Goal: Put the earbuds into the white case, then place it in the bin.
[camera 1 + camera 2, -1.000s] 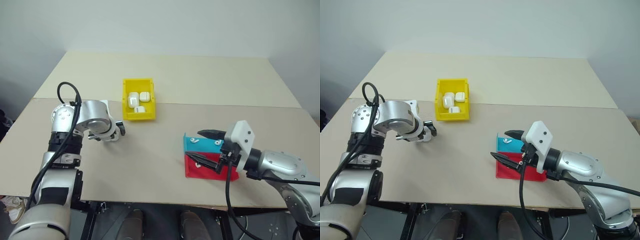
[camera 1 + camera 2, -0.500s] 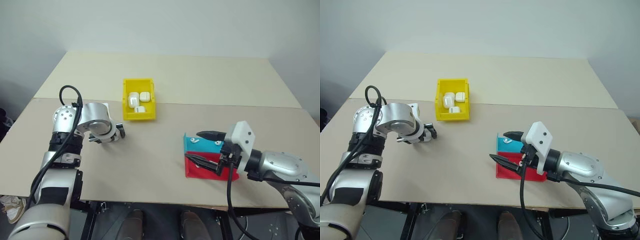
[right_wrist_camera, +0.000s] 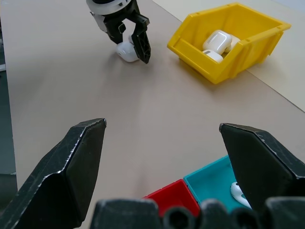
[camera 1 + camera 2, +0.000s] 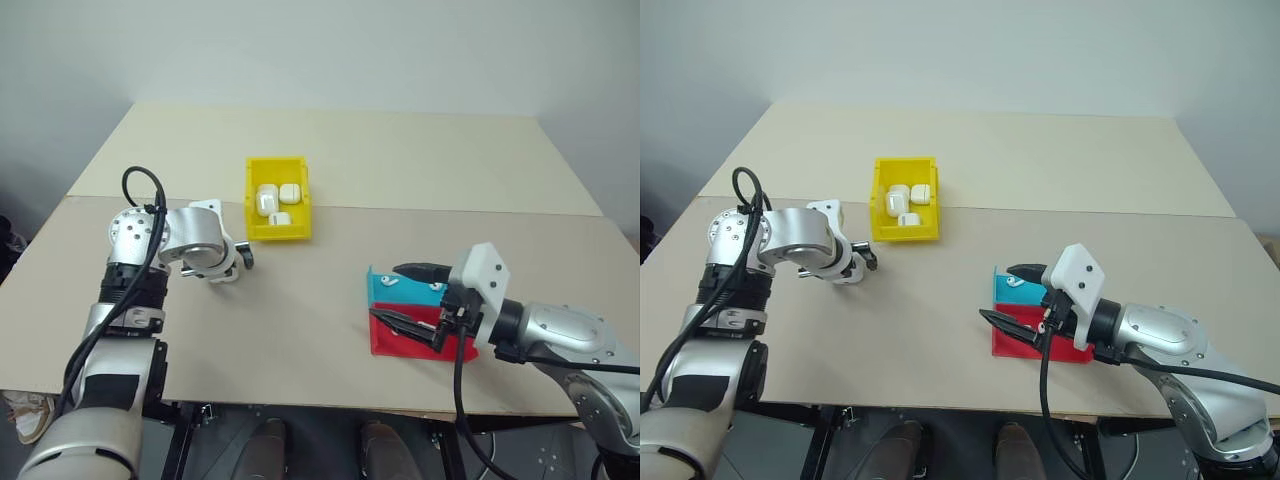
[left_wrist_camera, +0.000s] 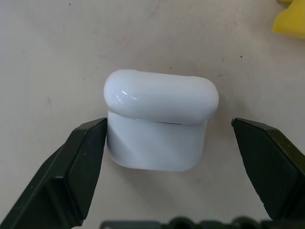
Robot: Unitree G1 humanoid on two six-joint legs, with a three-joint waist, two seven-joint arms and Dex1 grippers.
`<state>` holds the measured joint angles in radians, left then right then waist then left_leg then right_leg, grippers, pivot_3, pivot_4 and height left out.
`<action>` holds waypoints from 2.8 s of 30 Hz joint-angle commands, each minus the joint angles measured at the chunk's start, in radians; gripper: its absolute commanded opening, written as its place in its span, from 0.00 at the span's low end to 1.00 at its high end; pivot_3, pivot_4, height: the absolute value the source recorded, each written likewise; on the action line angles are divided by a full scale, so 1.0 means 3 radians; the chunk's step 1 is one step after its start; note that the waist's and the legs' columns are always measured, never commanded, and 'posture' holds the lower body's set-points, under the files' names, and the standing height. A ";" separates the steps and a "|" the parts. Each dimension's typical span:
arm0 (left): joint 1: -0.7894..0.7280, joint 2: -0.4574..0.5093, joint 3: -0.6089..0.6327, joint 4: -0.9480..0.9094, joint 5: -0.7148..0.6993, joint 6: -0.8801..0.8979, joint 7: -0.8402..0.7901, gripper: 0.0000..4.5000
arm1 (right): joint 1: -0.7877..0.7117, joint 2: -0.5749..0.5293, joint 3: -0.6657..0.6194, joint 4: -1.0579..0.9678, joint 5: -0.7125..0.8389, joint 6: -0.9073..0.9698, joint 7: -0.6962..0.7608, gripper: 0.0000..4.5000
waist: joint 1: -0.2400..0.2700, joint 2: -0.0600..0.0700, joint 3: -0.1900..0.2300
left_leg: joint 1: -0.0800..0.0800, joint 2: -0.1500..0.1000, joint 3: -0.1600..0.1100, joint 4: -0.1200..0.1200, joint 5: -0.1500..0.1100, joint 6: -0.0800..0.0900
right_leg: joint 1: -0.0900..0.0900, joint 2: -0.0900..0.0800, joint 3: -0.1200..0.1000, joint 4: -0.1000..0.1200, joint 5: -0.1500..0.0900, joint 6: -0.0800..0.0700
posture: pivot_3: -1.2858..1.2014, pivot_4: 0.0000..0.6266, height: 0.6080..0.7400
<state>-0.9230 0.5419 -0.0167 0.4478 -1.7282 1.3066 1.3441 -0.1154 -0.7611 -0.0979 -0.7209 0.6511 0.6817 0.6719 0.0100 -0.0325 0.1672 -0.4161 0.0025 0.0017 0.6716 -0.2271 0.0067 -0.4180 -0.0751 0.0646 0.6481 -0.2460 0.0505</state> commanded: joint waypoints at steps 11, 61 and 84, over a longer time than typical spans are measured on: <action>0.0005 -0.0149 0.0384 0.0079 0.0488 0.0210 -0.0264 0.63 | -0.0008 -0.0059 -0.0159 -0.0128 0.0077 -0.0013 0.0008 1.00 | 0.0007 0.0000 -0.0001 | 0.0000 -0.0003 -0.0002 0.0000 0.0001 0.0002 | 0.0003 -0.0002 -0.0001 0.0001 0.0001 0.0002 | 0.52 0.24 1.00; 0.0766 0.1199 -0.1260 -0.1483 0.5175 -0.3390 -0.9390 0.63 | 0.0266 0.0171 -0.0024 -0.0317 -0.0434 -0.0263 -0.0248 1.00 | -0.0082 0.0001 -0.0002 | -0.0002 -0.0002 0.0009 -0.0022 0.0018 0.0013 | 0.0000 0.0002 -0.0002 -0.0006 0.0000 0.0005 | 0.52 0.24 1.00; 0.0721 0.1017 -0.1640 -0.1444 0.6096 -0.3116 -0.9346 1.00 | 0.0342 0.0252 0.0073 -0.0392 -0.0533 -0.0293 -0.0270 1.00 | -0.0077 0.0008 -0.0006 | 0.0034 0.0005 0.0006 -0.0013 0.0011 0.0026 | 0.0047 0.0004 -0.0009 -0.0009 -0.0005 0.0008 | 0.52 0.24 1.00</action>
<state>-0.6999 0.8308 -0.5097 0.0136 0.0782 0.3736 -1.4465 -0.0137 -0.6797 -0.0531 -0.8051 0.4885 0.6180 0.5883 -0.0132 -0.0300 0.1654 -0.4061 0.0041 0.0036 0.6678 -0.2239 0.0147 -0.4042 -0.0738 0.0619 0.6454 -0.2474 0.0530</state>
